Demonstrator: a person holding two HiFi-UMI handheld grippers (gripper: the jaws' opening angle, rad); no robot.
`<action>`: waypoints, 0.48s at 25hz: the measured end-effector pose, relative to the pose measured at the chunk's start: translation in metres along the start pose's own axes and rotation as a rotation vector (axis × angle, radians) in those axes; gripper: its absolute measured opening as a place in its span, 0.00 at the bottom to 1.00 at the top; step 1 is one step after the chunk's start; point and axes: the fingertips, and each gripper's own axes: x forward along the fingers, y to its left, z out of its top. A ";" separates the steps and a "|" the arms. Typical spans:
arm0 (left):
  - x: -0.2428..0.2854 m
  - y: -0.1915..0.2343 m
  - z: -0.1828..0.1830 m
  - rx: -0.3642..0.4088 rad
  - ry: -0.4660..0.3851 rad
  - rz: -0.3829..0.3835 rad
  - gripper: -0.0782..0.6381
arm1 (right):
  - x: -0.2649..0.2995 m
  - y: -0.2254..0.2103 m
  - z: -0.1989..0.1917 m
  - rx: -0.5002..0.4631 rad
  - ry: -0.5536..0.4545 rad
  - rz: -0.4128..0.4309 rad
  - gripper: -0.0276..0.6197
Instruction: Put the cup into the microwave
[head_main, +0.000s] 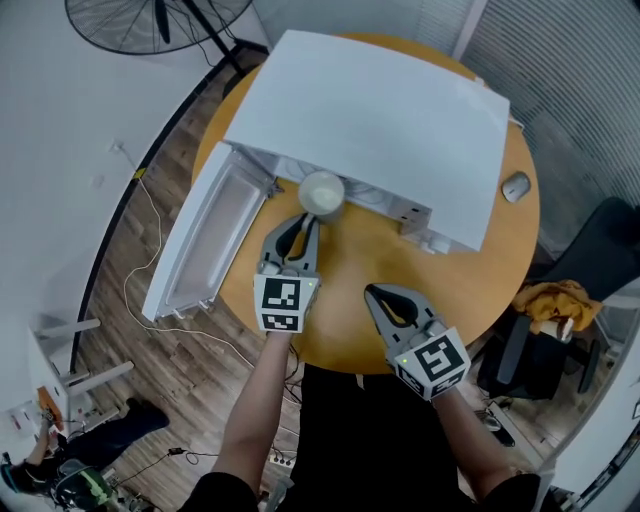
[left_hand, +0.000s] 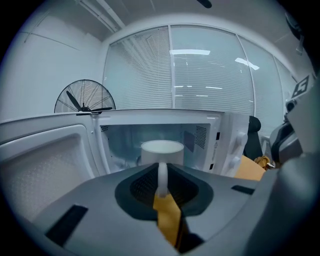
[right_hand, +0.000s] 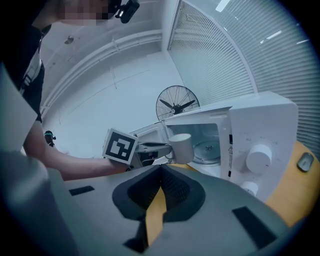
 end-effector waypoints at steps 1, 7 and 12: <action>0.004 0.003 0.000 -0.003 -0.002 0.005 0.17 | 0.001 0.000 -0.001 0.000 0.005 0.000 0.06; 0.024 0.012 0.000 0.012 -0.014 0.000 0.17 | 0.008 0.001 -0.004 0.016 0.007 -0.010 0.06; 0.041 0.014 0.002 0.039 -0.019 -0.024 0.17 | 0.012 -0.001 -0.002 0.013 0.013 -0.027 0.06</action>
